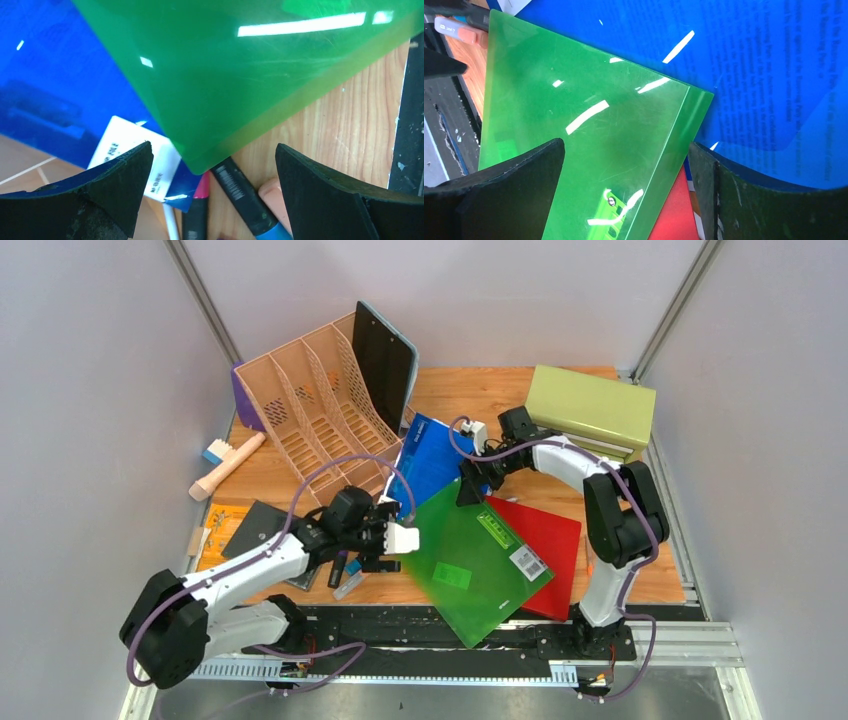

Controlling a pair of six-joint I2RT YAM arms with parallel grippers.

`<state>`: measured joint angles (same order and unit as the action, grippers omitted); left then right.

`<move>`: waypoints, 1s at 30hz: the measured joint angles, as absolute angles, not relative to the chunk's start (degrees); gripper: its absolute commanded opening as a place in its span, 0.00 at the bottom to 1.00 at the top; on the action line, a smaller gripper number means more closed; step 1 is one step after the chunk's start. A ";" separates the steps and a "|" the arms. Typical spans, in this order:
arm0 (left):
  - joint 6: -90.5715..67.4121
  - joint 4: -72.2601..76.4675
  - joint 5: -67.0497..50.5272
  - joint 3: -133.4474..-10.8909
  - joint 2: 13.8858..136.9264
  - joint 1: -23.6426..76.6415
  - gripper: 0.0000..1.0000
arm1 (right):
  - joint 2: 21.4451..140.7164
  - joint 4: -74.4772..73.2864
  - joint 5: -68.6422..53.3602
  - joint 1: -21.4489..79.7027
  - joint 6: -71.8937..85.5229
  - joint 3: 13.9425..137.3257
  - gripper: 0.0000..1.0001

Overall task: Organize the desk
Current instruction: Move the storage box to the center of the board, then pick up the folder from the folder.

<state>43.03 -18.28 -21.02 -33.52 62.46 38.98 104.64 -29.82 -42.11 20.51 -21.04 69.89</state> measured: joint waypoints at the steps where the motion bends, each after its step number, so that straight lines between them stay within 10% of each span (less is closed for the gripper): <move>1: 44.12 -16.23 -20.16 -31.68 62.48 40.23 1.00 | 104.99 -30.06 -42.35 20.51 -21.04 70.06 0.95; 18: 55.72 7.11 -11.88 -21.26 67.85 48.49 1.00 | 111.37 -33.54 -44.64 20.34 -21.12 75.50 0.91; 30: 58.39 9.72 -7.01 -21.17 69.06 50.06 1.00 | 112.42 -35.97 -45.84 19.09 -22.61 80.31 0.45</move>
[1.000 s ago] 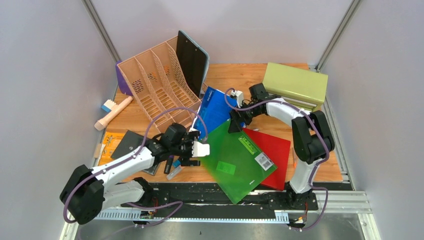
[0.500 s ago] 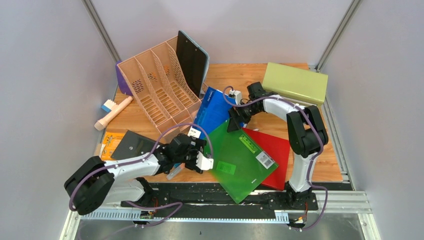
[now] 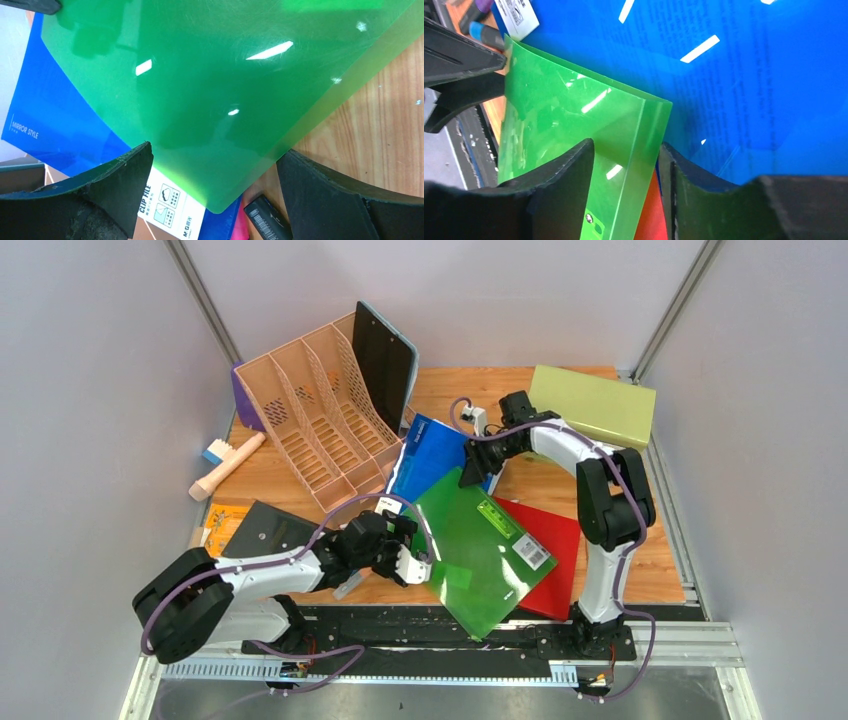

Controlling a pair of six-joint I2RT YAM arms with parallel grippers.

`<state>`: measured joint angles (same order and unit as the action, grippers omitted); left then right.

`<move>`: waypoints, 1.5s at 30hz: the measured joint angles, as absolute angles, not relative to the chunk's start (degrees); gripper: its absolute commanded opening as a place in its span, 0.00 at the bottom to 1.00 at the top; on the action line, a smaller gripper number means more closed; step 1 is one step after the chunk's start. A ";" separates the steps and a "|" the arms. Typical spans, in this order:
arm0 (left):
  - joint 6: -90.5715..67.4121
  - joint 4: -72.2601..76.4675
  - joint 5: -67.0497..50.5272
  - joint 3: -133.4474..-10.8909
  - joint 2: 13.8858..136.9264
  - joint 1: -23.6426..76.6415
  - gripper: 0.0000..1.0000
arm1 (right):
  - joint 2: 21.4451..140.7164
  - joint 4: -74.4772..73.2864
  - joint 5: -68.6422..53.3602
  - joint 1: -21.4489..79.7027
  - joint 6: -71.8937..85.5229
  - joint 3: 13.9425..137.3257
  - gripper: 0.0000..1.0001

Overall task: Organize the desk
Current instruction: Pick up the folder from the folder.

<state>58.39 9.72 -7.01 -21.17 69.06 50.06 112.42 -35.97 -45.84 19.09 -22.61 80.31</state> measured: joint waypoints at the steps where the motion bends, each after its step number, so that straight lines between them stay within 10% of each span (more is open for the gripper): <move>1: 58.48 10.02 -6.70 -21.02 69.01 50.09 1.00 | 112.42 -36.51 -46.46 18.68 -22.63 80.97 0.42; 11: 57.89 11.77 -3.88 -20.25 68.45 50.13 1.00 | 112.07 -41.56 -51.53 13.89 -22.55 84.58 0.00; 25: 54.33 12.73 -1.85 -20.64 66.72 50.13 1.00 | 106.30 -46.06 -52.97 11.44 -22.39 84.60 0.00; 45: 39.11 -15.07 -14.24 -51.18 62.92 46.48 1.00 | 96.36 -46.76 -49.17 7.01 -21.47 90.39 0.00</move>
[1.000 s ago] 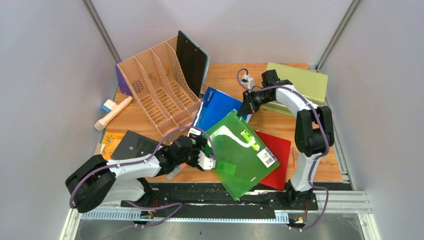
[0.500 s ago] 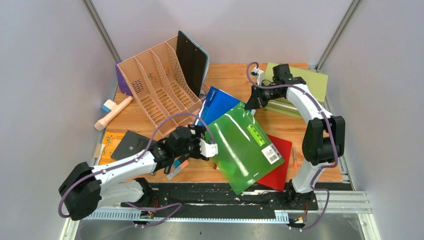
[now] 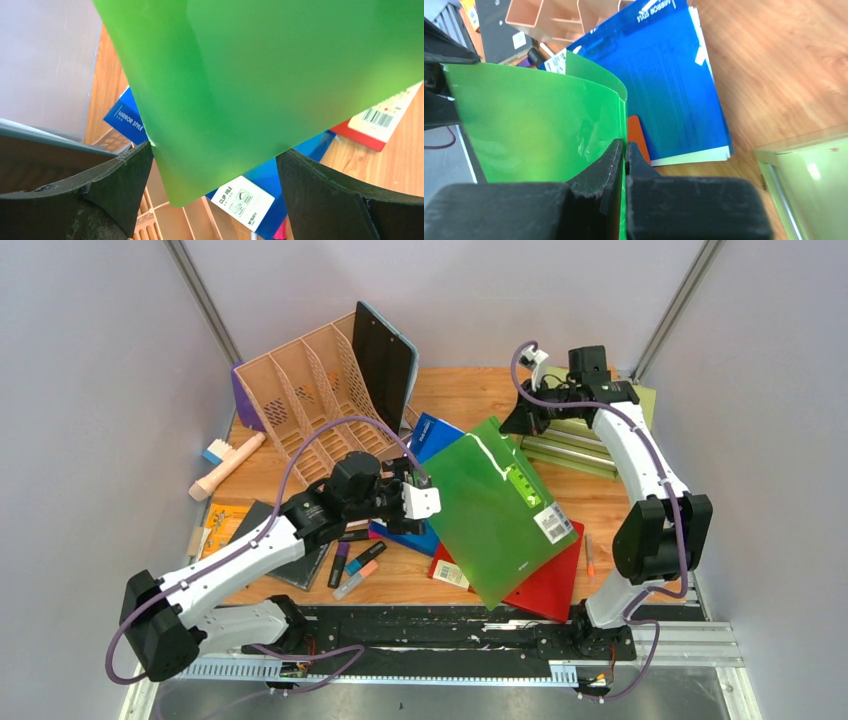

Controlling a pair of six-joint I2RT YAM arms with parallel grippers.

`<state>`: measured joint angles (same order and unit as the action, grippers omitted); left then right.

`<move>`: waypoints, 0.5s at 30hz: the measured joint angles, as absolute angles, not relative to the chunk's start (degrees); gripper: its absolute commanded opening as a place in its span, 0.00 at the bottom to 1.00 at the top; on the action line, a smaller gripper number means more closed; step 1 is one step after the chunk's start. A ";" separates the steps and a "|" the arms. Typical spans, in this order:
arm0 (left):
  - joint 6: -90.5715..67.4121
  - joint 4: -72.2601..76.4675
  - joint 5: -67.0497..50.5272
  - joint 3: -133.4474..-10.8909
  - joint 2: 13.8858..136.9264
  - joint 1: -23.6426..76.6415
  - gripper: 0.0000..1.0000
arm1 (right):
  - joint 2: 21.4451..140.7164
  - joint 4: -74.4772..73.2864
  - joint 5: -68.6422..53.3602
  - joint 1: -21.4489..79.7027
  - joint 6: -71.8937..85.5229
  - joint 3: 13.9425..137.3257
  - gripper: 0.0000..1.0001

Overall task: Organize the desk
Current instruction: Pick up the folder from the folder.

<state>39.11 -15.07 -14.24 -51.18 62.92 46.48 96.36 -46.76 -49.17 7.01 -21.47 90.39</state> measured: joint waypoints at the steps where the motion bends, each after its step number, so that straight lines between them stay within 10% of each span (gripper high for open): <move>1: 39.53 -15.70 -13.87 -51.05 63.13 46.35 1.00 | 96.36 -47.03 -49.52 6.50 -21.28 91.35 0.00; 15: 46.63 -24.95 -7.75 -47.00 64.53 45.84 1.00 | 94.30 -48.14 -52.84 3.99 -20.80 94.72 0.00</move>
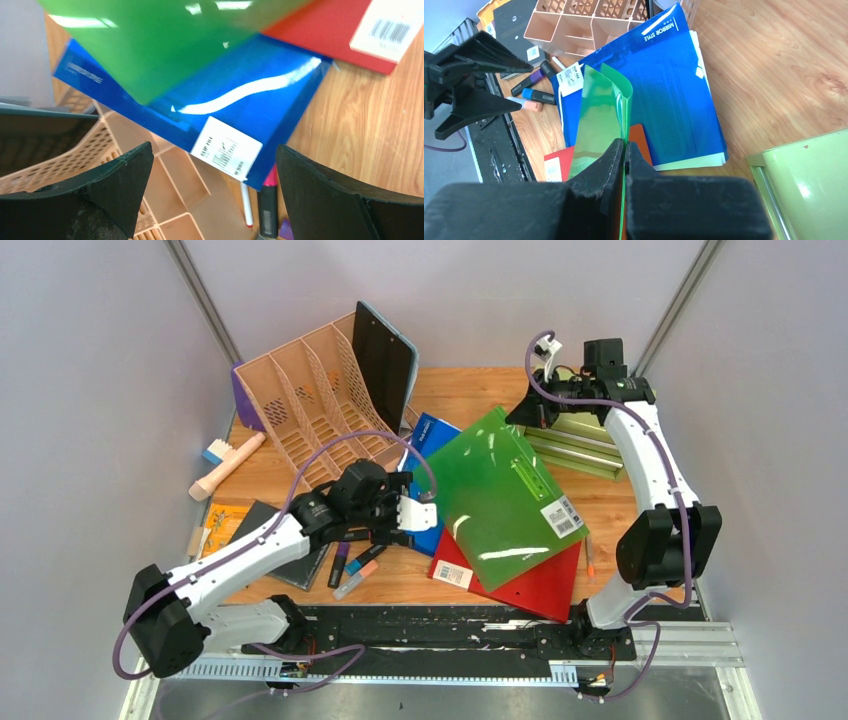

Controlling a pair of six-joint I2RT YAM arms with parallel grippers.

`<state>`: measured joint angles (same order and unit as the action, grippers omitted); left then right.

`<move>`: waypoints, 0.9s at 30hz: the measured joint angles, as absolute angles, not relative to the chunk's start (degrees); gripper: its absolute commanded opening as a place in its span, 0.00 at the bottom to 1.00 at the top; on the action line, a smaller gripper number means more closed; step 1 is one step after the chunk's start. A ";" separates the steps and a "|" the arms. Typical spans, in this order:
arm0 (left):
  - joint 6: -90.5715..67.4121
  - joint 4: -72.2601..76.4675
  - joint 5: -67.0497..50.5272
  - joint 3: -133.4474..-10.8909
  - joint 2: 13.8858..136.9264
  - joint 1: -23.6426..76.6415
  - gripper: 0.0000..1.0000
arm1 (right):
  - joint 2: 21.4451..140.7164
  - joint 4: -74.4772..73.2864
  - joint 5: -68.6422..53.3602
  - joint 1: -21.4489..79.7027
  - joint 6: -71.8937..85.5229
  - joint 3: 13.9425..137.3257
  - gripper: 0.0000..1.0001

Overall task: Organize the desk
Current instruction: Pick up the folder from the folder.

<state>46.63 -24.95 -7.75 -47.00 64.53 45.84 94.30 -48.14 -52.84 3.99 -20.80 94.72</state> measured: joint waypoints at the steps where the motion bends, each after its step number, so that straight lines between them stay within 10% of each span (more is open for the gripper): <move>1: 46.24 -26.20 -7.97 -48.77 64.79 45.84 1.00 | 94.28 -48.18 -53.21 3.99 -20.88 94.39 0.00; 27: 26.52 -28.25 -40.45 -90.43 92.42 35.40 0.99 | 81.65 -48.86 -71.66 3.99 -20.01 88.01 0.00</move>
